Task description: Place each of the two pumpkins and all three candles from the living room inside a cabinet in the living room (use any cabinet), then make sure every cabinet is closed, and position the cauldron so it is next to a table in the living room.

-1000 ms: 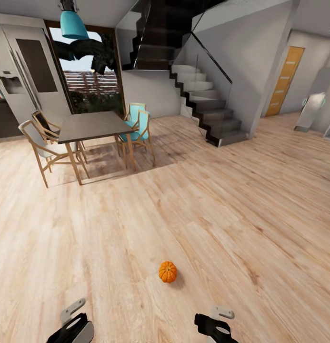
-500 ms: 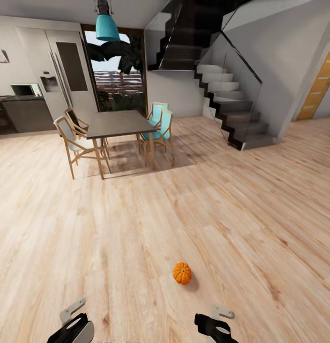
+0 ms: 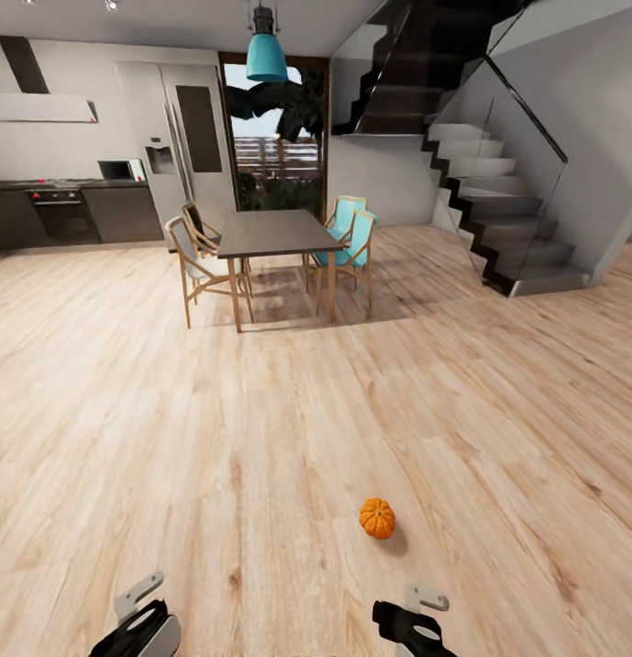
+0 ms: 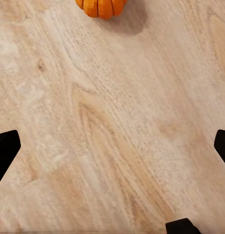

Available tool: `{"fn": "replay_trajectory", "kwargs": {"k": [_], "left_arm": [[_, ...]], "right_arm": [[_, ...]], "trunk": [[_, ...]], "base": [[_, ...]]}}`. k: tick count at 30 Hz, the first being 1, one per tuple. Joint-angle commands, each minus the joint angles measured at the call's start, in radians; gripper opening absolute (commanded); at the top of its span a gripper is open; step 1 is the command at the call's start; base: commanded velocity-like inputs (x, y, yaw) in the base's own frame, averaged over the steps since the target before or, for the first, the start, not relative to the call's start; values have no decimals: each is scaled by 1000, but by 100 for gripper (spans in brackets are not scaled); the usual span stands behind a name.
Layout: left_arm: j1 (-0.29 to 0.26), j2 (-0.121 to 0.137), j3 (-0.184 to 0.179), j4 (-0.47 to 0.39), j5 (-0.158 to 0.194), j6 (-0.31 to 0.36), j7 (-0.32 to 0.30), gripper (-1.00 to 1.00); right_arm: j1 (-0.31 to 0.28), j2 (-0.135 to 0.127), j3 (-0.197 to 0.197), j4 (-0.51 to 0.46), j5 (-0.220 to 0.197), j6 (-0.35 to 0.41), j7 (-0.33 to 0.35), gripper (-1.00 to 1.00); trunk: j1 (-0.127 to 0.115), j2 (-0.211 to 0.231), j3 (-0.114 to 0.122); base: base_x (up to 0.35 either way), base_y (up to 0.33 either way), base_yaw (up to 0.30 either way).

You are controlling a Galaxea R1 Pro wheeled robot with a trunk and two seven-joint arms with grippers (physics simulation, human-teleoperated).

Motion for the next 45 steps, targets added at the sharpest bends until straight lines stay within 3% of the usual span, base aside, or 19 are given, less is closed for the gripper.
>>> {"fn": "replay_trajectory", "kwargs": {"k": [1, 45], "left_arm": [[-1, 1, -8, -2, 9, -3, 6, 100], [-1, 0, -9, -4, 10, -3, 9, 100]], "right_arm": [[-1, -1, 8, -1, -8, -1, -7, 100], [-1, -1, 8, -1, -8, -1, -7, 100]], "trunk": [[0, 0, -1], [0, 0, -1]], "base": [[-40, 0, 288], [-45, 0, 288]]}}
